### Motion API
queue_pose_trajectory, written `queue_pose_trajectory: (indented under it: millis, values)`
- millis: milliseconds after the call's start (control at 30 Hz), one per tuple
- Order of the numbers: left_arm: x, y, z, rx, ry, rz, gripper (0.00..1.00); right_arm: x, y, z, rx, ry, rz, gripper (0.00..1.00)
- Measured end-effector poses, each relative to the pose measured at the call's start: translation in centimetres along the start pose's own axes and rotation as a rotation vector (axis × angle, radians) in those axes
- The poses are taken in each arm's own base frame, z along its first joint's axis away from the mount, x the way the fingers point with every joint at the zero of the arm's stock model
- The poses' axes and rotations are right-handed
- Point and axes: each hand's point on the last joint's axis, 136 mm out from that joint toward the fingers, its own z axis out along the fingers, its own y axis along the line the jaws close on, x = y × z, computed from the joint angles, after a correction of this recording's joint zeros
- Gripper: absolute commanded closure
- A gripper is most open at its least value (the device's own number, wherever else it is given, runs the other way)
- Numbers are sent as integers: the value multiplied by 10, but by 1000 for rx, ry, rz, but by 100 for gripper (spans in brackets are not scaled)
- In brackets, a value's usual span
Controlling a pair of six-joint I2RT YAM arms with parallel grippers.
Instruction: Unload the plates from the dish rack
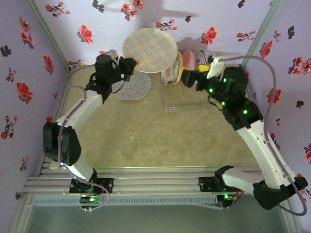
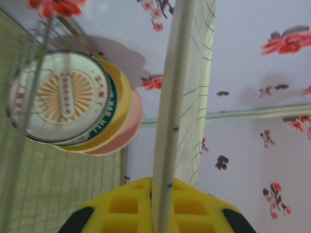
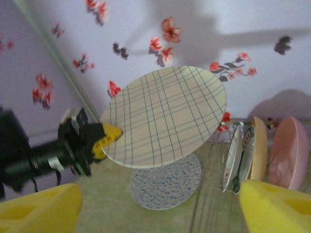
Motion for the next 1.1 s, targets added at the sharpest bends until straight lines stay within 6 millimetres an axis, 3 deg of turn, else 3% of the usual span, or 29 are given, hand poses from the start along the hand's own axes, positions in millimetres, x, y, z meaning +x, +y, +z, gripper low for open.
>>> queue_pose_trajectory:
  millis: [133, 400, 600, 733, 1100]
  values:
    - [-21, 24, -21, -42, -55, -16, 100, 21, 20, 5, -36, 37, -172, 1]
    - [-43, 99, -49, -179, -120, -66, 100, 54, 35, 21, -47, 132, -374, 1]
    - [-43, 156, -64, -299, -139, -96, 100, 74, 35, 35, -46, 203, -413, 1]
    - [-41, 175, -64, -330, -138, -101, 100, 73, 36, 38, -46, 206, -417, 1]
    - [-40, 233, -40, -395, -117, -127, 100, 75, 36, 44, -44, 213, -409, 1]
